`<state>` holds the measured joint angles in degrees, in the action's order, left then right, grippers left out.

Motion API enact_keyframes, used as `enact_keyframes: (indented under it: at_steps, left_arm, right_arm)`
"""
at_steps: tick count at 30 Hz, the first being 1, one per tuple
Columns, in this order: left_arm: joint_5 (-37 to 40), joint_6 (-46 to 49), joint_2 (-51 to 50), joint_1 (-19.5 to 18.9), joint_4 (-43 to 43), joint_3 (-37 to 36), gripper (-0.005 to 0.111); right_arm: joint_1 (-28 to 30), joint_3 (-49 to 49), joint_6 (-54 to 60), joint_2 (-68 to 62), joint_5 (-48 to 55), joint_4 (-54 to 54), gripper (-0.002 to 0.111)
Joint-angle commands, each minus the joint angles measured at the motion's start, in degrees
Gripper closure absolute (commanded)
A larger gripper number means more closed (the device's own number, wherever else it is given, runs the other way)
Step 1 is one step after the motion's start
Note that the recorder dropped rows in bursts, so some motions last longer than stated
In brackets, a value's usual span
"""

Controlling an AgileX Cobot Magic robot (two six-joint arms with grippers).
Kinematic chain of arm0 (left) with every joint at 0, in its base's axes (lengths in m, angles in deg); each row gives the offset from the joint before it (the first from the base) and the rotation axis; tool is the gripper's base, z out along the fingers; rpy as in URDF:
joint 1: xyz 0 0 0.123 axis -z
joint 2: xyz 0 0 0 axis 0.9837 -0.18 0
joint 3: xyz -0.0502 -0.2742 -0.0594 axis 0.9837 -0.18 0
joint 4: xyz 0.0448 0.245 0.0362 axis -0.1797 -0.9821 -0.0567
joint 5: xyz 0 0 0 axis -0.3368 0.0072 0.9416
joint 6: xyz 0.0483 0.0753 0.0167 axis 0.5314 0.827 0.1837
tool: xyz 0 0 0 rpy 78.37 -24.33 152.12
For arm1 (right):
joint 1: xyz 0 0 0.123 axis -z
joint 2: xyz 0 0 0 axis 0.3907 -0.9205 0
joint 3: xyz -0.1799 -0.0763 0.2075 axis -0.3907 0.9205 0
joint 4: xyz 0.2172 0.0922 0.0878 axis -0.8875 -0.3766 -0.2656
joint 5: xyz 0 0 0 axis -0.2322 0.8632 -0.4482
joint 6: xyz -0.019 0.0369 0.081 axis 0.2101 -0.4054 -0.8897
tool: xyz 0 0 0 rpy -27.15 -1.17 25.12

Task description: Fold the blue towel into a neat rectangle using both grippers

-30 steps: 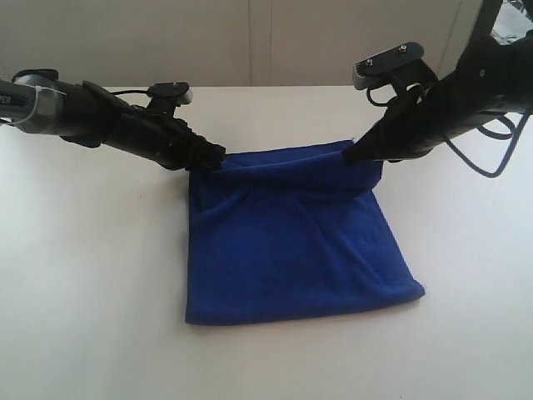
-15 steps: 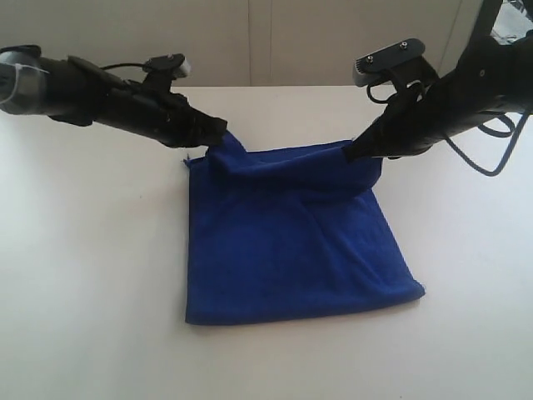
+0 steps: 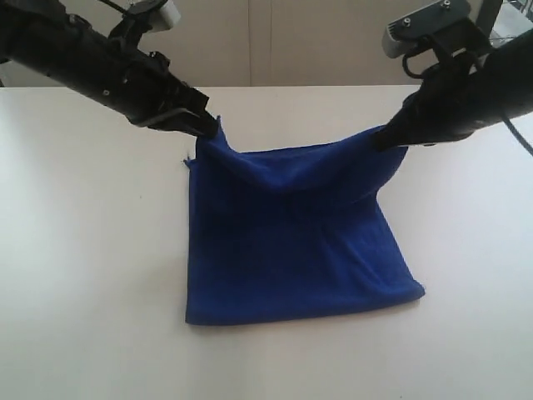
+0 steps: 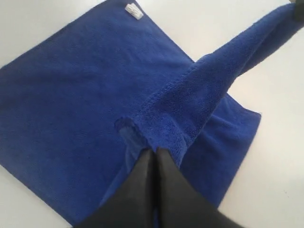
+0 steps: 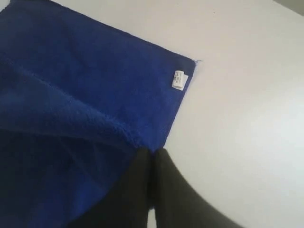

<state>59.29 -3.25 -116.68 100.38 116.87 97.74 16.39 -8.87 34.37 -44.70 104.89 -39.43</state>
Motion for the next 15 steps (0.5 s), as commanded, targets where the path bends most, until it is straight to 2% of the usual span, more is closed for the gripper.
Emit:
enact_keyframes:
  at_steps: [1,9,15]
  left_arm:
    - [-2.7,-0.3,10.1,4.6,0.5,-8.3,0.107]
    - [-6.8,-2.6,25.4,15.2,0.7,-19.8,0.107]
    - [-7.4,-4.9,35.9,19.5,1.8,-27.1,0.107]
  right_arm:
    - [0.4,5.8,1.0,9.3,0.4,-0.2,0.108]
    - [0.4,12.1,1.1,27.5,8.9,-0.2,0.108]
    - [0.4,15.3,1.2,40.1,13.2,-0.3,0.108]
